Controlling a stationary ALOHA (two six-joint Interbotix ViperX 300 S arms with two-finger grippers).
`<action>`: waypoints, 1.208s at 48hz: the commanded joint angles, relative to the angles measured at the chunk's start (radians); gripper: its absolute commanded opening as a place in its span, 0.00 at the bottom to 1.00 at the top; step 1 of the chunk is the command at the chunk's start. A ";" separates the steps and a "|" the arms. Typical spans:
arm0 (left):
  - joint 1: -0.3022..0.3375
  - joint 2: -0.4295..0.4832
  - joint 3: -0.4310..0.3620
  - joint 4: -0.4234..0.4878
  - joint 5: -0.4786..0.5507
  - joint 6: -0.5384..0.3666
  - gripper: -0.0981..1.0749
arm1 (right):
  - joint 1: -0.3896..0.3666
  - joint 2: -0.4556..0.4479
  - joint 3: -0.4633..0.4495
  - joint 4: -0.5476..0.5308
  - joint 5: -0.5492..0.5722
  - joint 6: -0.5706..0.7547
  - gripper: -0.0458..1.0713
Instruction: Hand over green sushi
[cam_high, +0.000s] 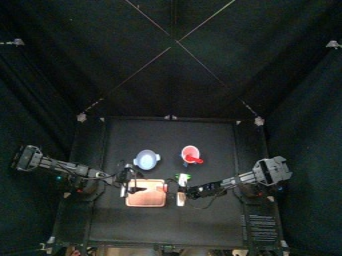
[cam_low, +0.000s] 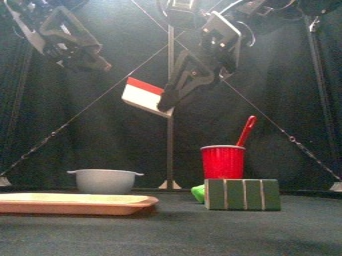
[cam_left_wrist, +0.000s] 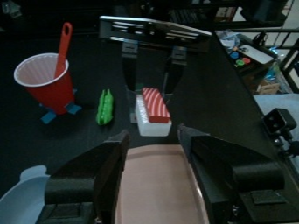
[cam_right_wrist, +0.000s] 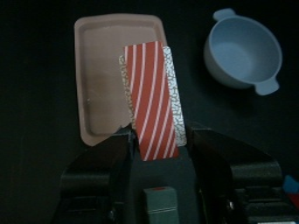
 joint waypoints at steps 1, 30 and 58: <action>-0.006 0.035 -0.051 0.005 0.005 0.000 0.82 | -0.035 -0.080 -0.015 -0.017 -0.009 0.002 0.55; -0.009 0.218 -0.166 -0.071 0.127 -0.003 0.96 | -0.066 -0.147 0.049 -0.020 -0.081 0.002 0.55; -0.002 0.350 -0.229 -0.040 0.184 -0.002 0.94 | -0.066 -0.140 0.060 -0.018 -0.092 0.002 0.55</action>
